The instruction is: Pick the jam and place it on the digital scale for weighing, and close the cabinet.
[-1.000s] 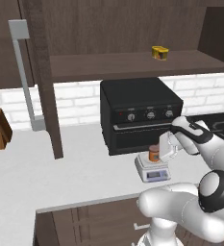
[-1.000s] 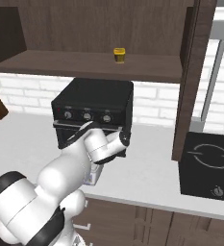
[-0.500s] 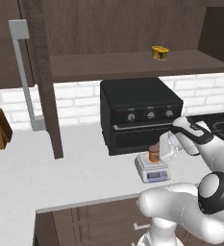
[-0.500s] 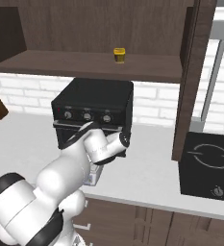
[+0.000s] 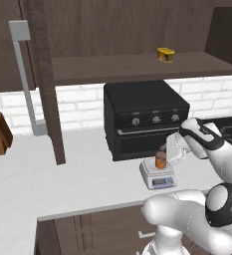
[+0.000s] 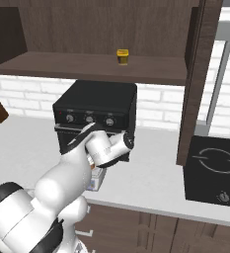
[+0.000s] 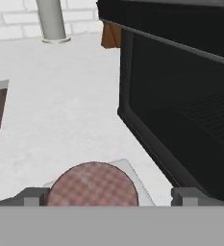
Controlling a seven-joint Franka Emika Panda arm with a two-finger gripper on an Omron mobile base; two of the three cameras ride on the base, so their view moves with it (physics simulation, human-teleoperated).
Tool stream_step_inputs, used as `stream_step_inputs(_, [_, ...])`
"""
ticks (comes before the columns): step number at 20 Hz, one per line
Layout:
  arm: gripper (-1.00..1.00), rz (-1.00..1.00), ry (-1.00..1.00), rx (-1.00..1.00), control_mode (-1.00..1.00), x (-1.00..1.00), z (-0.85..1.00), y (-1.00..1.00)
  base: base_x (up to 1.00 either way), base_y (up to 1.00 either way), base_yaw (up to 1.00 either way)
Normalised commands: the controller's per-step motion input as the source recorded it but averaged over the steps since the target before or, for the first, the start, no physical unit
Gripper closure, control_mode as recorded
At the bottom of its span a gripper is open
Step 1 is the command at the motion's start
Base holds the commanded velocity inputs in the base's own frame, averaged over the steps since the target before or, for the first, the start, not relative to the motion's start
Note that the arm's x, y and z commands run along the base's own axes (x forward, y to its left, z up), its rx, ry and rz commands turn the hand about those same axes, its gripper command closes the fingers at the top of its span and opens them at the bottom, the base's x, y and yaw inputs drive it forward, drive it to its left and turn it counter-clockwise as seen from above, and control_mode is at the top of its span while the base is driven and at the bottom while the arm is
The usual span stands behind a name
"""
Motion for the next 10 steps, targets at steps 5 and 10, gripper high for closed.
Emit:
stream_step_inputs(5, [-1.00,0.00,-0.14,0.00,-1.00,-0.06,0.45,-0.09,0.00,0.00,0.00])
stream_step_inputs(10, [-1.00,-0.04,-0.44,0.12,-1.00,-0.65,0.38,-0.13,0.00,0.00,0.00])
